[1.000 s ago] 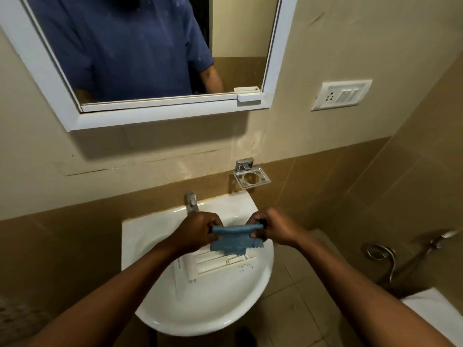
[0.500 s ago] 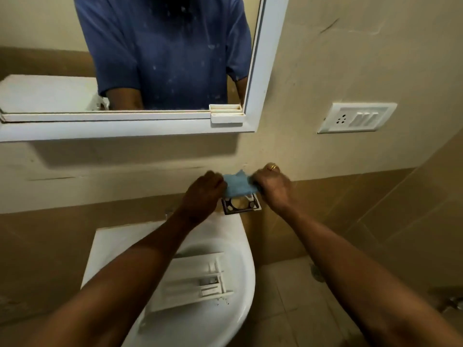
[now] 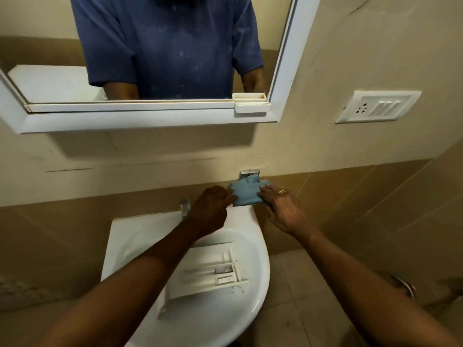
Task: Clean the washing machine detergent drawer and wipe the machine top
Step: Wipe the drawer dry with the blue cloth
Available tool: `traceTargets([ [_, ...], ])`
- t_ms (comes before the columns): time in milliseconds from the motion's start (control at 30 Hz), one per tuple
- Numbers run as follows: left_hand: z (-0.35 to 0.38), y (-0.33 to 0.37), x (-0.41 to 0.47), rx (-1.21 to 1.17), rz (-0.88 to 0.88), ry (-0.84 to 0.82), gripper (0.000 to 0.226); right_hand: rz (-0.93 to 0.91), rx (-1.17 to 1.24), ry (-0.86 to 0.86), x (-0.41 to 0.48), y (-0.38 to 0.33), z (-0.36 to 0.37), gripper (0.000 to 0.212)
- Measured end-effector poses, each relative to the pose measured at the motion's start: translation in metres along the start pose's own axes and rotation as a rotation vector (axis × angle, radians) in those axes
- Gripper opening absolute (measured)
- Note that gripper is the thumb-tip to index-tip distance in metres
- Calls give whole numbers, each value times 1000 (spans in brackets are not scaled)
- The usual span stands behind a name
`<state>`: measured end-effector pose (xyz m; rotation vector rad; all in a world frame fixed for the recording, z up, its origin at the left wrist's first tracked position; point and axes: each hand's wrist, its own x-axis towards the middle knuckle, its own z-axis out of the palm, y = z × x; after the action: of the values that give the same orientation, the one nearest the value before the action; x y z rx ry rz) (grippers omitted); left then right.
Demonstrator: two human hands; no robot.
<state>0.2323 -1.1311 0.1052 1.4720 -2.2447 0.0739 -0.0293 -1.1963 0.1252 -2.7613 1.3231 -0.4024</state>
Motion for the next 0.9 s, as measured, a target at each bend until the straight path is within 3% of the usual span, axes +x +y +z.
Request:
traceTargets([
  [100,-21,-3,-24,-134,-88,90,41,80,33,37,-3,-9,4,42],
  [267,-66,-17,-100,-298,-264,185,27,161,246,375,-32,-57,12,41],
  [333,-76,-23,-131,-286,-388,184,24,166,289,424,-51,-78,25,40],
  [433,-71,-28,-169,-279,-649,93,14,234,412,354,-79,-112,52,32],
  [500,-60,-28,-186,-282,-834,-4,9,285,456,184,-94,-131,70,25],
  [633,-34,-28,-201,-293,-1111,-279,44,302,475,-78,-111,-154,97,23],
  [767,-21,-25,-203,-471,-1230,-427,52,339,526,-112,-114,-169,108,26],
  [900,-12,-21,-204,-620,-1292,-437,45,437,603,-66,-115,-168,105,31],
])
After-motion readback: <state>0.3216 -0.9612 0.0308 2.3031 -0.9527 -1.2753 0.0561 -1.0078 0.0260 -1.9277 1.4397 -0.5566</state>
